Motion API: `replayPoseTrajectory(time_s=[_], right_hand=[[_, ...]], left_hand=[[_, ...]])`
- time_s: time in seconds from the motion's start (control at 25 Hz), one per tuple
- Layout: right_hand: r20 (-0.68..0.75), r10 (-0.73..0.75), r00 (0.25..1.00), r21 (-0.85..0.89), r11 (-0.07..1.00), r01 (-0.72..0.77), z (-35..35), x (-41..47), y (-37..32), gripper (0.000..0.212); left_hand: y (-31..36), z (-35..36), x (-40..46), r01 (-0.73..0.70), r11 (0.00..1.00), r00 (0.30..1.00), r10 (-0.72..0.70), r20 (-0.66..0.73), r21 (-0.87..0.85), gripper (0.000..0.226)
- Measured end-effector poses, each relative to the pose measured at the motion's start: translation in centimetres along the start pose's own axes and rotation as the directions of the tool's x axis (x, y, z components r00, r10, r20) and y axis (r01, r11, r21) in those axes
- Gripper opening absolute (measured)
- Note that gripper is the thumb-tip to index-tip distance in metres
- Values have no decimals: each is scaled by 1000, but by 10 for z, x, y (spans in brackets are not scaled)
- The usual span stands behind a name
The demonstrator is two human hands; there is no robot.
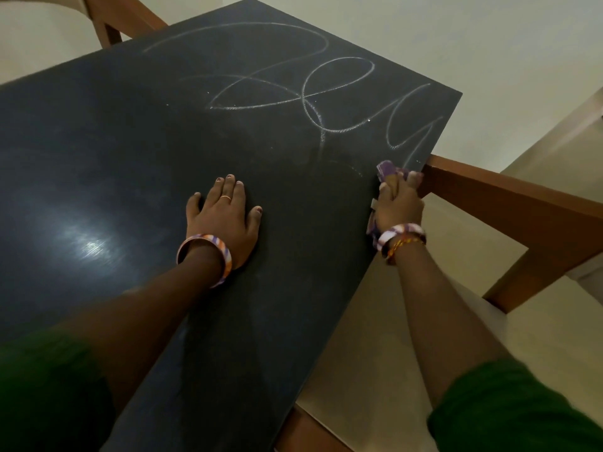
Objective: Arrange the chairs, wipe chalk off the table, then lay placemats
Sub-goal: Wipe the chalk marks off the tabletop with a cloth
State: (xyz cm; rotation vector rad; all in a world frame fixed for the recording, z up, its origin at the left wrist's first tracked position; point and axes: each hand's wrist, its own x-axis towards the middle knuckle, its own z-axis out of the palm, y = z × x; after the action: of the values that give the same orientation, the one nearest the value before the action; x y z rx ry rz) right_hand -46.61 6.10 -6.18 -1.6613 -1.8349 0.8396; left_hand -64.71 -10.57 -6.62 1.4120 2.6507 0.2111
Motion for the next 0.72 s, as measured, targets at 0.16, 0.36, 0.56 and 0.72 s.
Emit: replayPoseTrajectory(time_s=[0.16, 0.36, 0.56, 0.72], right_hand=[[20, -173, 985, 33, 985, 172, 23, -123, 18, 56], [76, -98, 992, 89, 992, 91, 14, -51, 13, 51], [68, -56, 996, 49, 997, 53, 3, -31, 3, 47], [111, -190, 975, -322, 922, 216, 3, -82, 19, 47]], left_hand=[[1, 0, 0, 4, 1000, 1000, -4, -4, 6, 61], [0, 1, -1, 6, 1000, 1000, -6, 3, 3, 61], [-2, 1, -1, 4, 1000, 1000, -4, 1, -23, 61], [-1, 0, -1, 9, 1000, 1000, -9, -6, -28, 61]])
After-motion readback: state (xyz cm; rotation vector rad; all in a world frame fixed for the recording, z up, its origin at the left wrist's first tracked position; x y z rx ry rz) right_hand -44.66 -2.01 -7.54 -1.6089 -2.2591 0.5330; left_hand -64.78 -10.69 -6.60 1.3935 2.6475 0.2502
